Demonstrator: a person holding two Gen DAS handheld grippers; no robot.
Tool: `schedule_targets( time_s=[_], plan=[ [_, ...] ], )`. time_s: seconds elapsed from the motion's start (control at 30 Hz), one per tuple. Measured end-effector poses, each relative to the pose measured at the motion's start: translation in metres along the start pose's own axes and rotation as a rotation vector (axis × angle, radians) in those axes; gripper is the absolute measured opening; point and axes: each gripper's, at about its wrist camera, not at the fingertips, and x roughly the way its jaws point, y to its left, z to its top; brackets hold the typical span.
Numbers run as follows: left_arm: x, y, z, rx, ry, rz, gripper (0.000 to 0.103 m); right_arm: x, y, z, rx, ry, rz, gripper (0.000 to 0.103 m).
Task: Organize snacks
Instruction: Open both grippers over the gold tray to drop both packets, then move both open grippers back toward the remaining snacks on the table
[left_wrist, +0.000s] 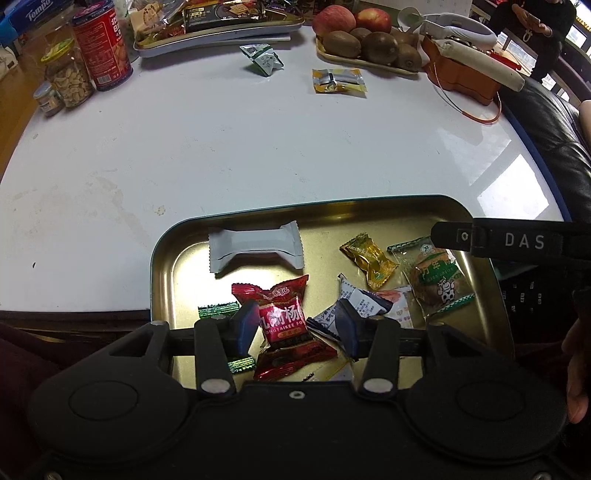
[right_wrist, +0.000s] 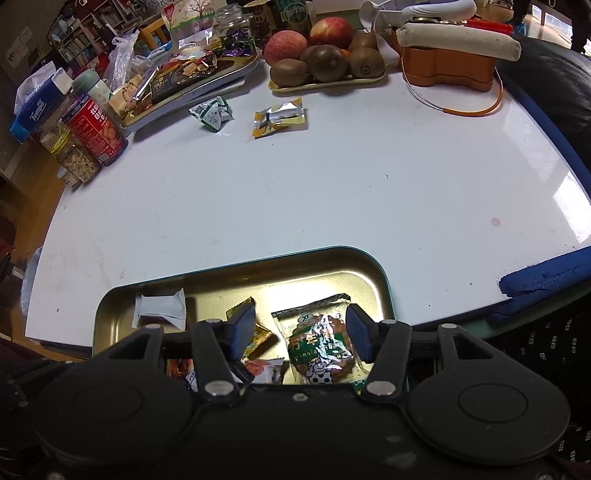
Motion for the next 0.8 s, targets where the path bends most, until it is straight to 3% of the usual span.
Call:
schedule_targets(
  time_s=[0.2, 0.5, 0.8],
  plan=[
    [-0.001, 0.019, 0.012, -0.04, -0.007, -0.016, 0.053, -0.001, -0.001, 0.002, 0.016, -0.002, 0.011, 0.058],
    [0.004, 0.059, 0.045, -0.074, -0.037, 0.034, 0.053, 0.004, 0.003, 0.01, 0.024, 0.008, 0.012, 0.058],
    [0.024, 0.092, 0.084, -0.093, -0.036, 0.084, 0.053, 0.01, 0.013, 0.052, -0.025, 0.003, -0.007, 0.06]
  ],
)
